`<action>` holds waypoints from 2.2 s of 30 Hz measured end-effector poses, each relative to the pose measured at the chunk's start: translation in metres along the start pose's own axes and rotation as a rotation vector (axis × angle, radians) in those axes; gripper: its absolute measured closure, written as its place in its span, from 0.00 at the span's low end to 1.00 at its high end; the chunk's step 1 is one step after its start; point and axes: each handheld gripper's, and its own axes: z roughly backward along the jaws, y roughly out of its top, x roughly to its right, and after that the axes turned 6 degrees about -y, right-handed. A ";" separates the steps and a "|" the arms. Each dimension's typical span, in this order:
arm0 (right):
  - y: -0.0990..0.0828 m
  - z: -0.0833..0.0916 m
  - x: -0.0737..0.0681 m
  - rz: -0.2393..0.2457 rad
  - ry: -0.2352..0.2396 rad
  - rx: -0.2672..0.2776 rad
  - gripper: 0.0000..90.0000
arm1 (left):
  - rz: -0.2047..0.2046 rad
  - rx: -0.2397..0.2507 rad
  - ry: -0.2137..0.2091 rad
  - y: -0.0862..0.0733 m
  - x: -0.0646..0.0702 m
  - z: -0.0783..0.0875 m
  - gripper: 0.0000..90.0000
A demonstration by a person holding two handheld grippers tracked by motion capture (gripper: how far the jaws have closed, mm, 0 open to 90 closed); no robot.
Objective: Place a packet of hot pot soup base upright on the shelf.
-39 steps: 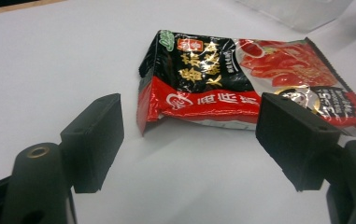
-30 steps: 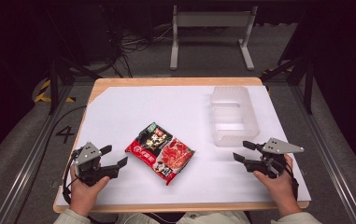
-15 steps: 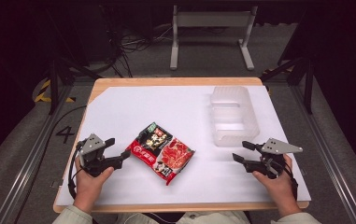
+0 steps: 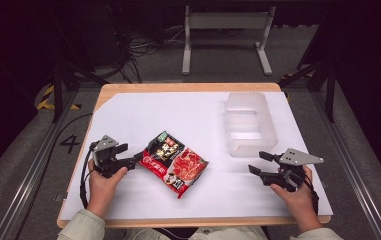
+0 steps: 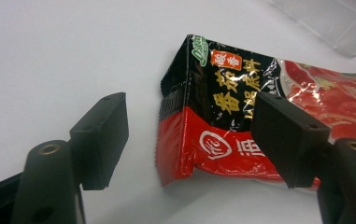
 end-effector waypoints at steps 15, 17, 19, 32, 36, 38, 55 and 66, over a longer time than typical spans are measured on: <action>0.000 -0.001 0.000 0.003 0.004 -0.007 0.37 | 0.040 -0.083 -0.004 0.000 -0.009 -0.026 0.43; -0.001 -0.002 -0.001 0.003 0.009 -0.007 0.37 | 0.052 -0.097 -0.009 -0.001 -0.008 -0.029 0.43; -0.001 -0.002 -0.001 0.005 0.011 -0.007 0.37 | 0.044 -0.107 -0.010 -0.002 -0.008 -0.031 0.43; -0.001 -0.002 -0.002 0.021 0.011 -0.004 0.35 | -0.029 -0.171 -0.032 -0.006 -0.002 -0.045 0.61; -0.001 -0.002 -0.002 0.021 0.013 -0.002 0.35 | -0.032 -0.188 -0.041 -0.004 -0.001 -0.045 0.67; -0.001 -0.002 -0.002 0.020 0.014 -0.002 0.35 | -0.024 -0.193 -0.042 -0.004 0.000 -0.046 0.68; 0.000 -0.003 -0.003 0.030 0.017 -0.004 0.35 | -0.013 -0.173 -0.021 0.001 0.005 -0.043 0.97; 0.000 -0.002 -0.003 0.029 0.017 0.001 0.35 | -0.045 -0.139 -0.035 0.016 0.014 -0.029 0.98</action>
